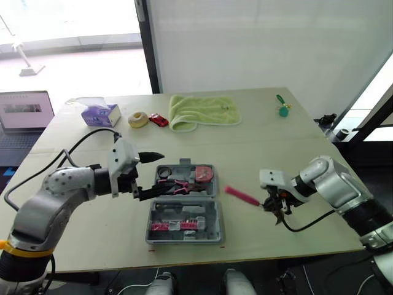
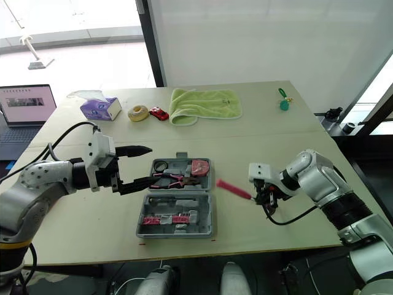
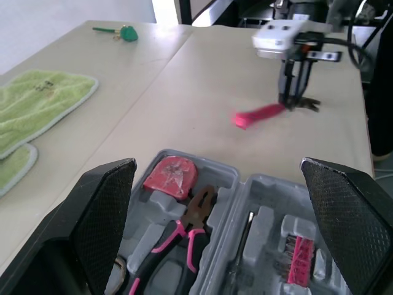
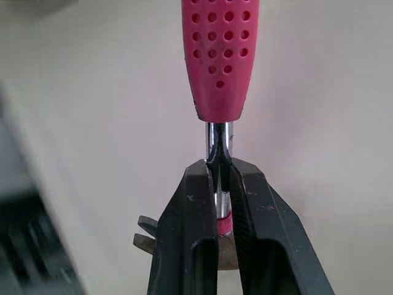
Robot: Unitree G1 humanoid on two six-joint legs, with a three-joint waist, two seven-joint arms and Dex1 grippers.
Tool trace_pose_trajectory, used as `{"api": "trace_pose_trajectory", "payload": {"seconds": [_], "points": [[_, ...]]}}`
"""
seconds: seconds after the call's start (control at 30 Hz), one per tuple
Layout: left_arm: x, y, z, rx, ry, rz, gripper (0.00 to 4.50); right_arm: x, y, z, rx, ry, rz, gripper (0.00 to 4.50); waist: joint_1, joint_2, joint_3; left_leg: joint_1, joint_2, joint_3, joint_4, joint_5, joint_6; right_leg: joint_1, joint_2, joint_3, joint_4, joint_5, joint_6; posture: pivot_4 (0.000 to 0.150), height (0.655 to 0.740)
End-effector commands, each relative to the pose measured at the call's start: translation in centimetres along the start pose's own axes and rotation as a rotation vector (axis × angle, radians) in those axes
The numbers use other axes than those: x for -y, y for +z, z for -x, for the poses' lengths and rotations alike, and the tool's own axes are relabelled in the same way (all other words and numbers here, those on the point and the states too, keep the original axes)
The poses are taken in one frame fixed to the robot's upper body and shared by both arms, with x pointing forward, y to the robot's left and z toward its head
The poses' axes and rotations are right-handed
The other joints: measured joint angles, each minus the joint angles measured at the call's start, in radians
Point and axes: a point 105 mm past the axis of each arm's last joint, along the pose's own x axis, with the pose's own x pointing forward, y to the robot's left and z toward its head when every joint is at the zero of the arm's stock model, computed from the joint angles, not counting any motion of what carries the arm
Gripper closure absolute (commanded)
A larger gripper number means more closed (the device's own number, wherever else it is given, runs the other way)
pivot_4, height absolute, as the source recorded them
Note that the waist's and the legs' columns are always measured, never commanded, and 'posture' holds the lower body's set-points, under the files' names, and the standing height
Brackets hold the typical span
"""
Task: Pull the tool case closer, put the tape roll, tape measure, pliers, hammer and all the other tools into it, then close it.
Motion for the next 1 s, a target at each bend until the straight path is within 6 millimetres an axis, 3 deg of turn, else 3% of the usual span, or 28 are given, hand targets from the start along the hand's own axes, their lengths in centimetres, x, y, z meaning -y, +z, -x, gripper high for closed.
{"api": "trace_pose_trajectory", "payload": {"seconds": [0.03,0.23,0.37,0.4,0.57,0.67,0.87,1.0], "points": [[0.0,0.9,-0.2,0.015,-0.021,-0.05,0.0,1.4,0.8,0.2,0.105,-0.088,-0.3,4.49,0.003,0.0,0.0,-0.001,0.0,0.0,0.0,0.0,0.0,0.0,0.0,0.0,0.0,0.0,0.0,0.15,0.7375],[0.1,1.1,-0.4,0.013,-0.043,-0.06,0.0,1.8,0.4,-1.6,0.141,-0.168,-0.369,4.49,0.0,-0.001,-0.001,-0.003,-0.001,0.001,0.0,0.0,0.0,-0.003,-0.001,0.0,0.0,0.0,0.0,0.15,0.7375],[0.1,1.2,-0.3,0.014,-0.05,-0.064,0.0,1.7,1.1,-1.3,0.212,-0.196,-0.306,2.85,-0.004,-0.001,-0.001,-0.003,-0.001,0.001,0.001,0.0,0.0,-0.003,0.0,0.0,0.001,0.0,0.001,0.15,0.7375],[0.1,1.2,-0.3,0.014,-0.051,-0.064,0.0,1.7,1.3,-1.0,0.23,-0.201,-0.297,2.27,-0.004,-0.001,-0.001,-0.003,0.0,0.001,0.001,0.0,0.0,-0.003,0.0,0.0,0.001,0.0,0.001,0.15,0.7375],[0.1,0.9,-0.4,0.004,-0.08,-0.07,0.0,2.2,2.3,2.1,0.29,-0.38,0.083,0.04,0.004,0.0,0.0,-0.005,-0.001,0.001,0.001,0.0,0.0,-0.004,-0.001,0.0,0.001,0.0,0.001,0.15,0.7375],[-0.1,1.0,-0.6,0.009,-0.085,-0.074,0.0,1.9,3.1,2.6,0.388,-0.438,0.171,0.04,0.001,0.0,0.0,-0.006,-0.001,0.001,0.001,0.0,0.0,-0.005,-0.001,0.0,0.0,0.0,0.001,0.15,0.7375],[-0.4,1.2,-1.0,0.01,-0.101,-0.081,0.0,-0.1,0.9,-0.3,0.462,-0.373,0.029,0.04,-0.003,0.0,0.0,-0.005,0.0,0.001,0.0,0.0,0.0,-0.005,0.0,0.0,0.001,0.0,0.001,0.15,0.7375],[-0.7,1.3,-1.2,0.005,-0.108,-0.092,0.0,0.1,0.2,-1.2,0.473,-0.386,-0.07,0.04,-0.003,0.0,0.0,-0.005,0.0,0.001,0.001,0.0,0.0,-0.005,0.0,0.001,0.001,0.0,0.001,0.15,0.7375]]}}
